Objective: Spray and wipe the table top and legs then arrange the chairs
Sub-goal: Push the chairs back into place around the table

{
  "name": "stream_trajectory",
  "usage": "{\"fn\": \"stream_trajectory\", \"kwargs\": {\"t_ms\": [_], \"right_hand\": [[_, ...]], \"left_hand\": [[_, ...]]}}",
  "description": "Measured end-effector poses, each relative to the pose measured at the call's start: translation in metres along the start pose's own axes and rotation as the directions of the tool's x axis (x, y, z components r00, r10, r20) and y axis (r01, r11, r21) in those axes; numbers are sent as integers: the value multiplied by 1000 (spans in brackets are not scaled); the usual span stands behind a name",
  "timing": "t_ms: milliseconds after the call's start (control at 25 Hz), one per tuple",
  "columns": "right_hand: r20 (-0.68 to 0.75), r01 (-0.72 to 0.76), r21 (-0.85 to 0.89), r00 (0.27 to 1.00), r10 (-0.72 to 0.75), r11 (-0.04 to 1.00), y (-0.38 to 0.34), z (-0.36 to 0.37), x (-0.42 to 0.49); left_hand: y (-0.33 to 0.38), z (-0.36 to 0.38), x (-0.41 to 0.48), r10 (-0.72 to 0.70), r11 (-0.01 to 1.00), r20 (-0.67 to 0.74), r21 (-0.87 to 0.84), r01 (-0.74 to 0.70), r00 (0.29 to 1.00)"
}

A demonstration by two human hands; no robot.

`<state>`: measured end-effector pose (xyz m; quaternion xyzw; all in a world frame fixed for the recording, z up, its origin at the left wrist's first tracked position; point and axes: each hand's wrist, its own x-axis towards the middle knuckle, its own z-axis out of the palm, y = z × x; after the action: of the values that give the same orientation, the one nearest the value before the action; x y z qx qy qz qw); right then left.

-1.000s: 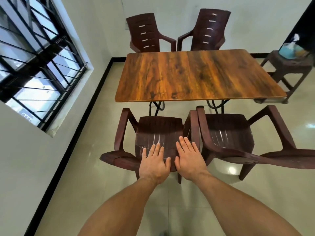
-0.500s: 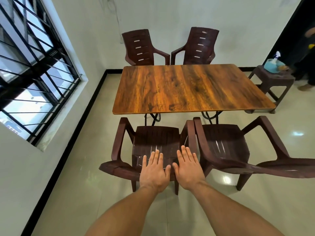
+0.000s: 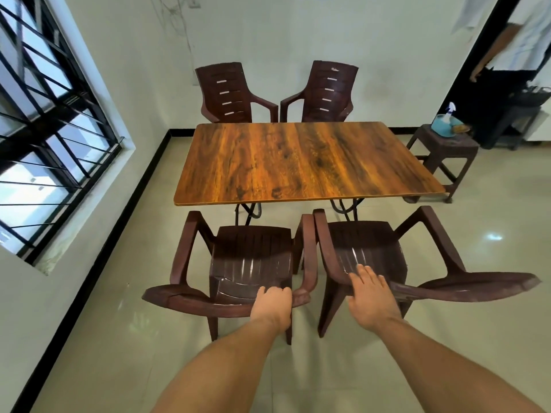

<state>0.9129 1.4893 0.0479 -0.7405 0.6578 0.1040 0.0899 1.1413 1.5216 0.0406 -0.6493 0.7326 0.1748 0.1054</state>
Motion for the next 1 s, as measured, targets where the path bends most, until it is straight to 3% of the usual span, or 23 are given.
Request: {"fn": "stream_trajectory", "kwargs": {"t_ms": [160,280,560,1000], "right_hand": [[44,-129,-96,990,134,987,87,-3,3],[44,-19,-51,999,21,999,111,-4,19],[-36,41,18,999,-41,999,124,9,23],[-89,51,88,995,-43,995,121,19,5]], "left_hand": [[34,-4,18,-97,995,48,-1,98,994],[56,1,30,-134,990,47,-38,136,990],[72,1,32,-183,981,23,-62,184,983],[68,7,19,-136,991,-18,-15,136,991]]}}
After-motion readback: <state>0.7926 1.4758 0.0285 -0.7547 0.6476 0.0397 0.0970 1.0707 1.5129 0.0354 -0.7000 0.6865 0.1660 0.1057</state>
